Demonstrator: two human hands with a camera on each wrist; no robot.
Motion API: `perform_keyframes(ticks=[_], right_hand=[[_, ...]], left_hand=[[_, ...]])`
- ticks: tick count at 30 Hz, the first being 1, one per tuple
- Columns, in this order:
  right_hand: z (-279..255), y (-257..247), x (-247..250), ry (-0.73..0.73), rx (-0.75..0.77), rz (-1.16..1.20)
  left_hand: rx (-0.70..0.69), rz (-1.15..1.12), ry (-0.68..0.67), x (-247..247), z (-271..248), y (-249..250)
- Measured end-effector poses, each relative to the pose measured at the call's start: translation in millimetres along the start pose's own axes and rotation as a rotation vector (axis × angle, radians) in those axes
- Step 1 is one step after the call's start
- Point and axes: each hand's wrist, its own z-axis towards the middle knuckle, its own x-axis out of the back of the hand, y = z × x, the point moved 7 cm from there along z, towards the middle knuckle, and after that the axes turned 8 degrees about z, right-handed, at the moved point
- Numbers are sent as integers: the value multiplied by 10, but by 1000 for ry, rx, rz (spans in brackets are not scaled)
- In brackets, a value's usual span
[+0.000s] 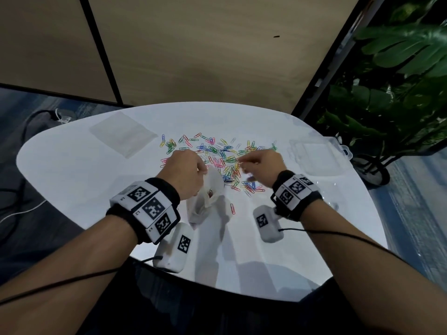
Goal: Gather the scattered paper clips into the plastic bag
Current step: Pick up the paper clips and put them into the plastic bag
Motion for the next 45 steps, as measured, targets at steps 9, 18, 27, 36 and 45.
perform_keyframes(ticks=[9, 18, 27, 36, 45], right_hand=[[163, 1300, 529, 79, -510, -761], [416, 1124, 299, 100, -355, -779], [449, 887, -85, 50, 29, -902], [393, 873, 367, 164, -239, -174], [-254, -106, -286, -232, -229, 742]], left_hand=[[9, 21, -34, 10, -7, 42], [20, 47, -31, 45, -4, -22], [15, 72, -45, -1, -17, 30], [18, 72, -64, -19, -30, 117], [2, 122, -48, -39, -50, 149]])
